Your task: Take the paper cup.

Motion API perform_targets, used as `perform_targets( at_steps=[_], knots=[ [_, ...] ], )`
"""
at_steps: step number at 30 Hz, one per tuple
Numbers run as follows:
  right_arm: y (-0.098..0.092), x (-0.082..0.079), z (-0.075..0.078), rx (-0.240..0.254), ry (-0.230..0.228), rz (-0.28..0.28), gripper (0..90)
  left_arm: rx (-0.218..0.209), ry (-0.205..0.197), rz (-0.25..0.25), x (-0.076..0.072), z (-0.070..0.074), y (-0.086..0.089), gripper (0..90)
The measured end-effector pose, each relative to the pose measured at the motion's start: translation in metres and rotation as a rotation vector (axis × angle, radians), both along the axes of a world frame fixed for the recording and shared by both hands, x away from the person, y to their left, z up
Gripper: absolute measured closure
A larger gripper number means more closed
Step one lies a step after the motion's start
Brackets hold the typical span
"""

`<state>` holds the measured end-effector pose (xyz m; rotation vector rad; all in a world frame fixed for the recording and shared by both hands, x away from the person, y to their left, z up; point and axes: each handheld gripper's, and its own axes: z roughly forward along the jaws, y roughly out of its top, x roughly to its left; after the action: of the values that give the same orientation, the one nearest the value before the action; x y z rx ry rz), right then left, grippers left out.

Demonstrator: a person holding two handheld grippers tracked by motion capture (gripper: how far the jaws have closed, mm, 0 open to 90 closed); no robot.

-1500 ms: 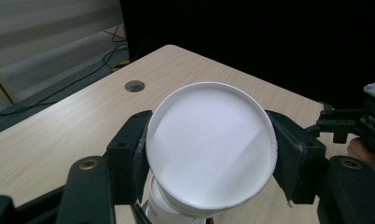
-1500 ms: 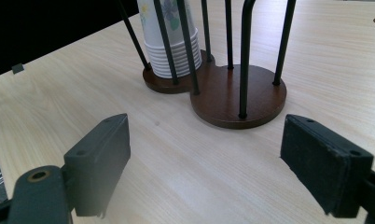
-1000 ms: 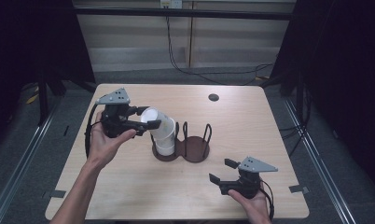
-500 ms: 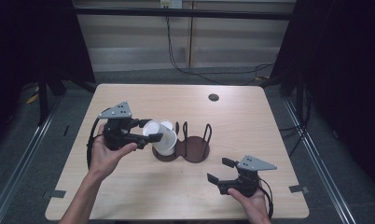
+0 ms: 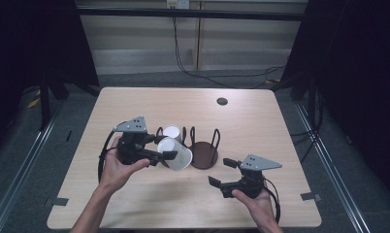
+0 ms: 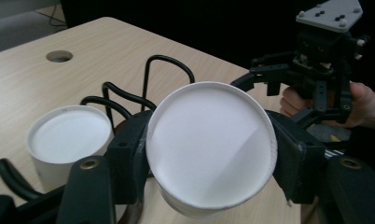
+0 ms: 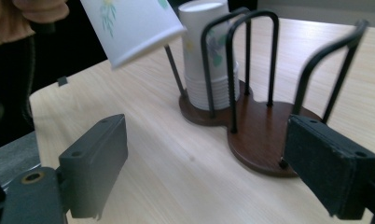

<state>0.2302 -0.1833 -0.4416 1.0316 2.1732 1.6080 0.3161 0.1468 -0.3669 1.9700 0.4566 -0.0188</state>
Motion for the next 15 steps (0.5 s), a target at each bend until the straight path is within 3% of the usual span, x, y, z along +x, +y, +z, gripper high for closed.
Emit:
perform_targets(
  at_steps=[15],
  knots=[
    [0.037,0.017,0.025,0.044,-0.022,0.159,13.6,-0.018,0.047,-0.033,-0.007,-0.003,-0.003,37.3]
  ],
)
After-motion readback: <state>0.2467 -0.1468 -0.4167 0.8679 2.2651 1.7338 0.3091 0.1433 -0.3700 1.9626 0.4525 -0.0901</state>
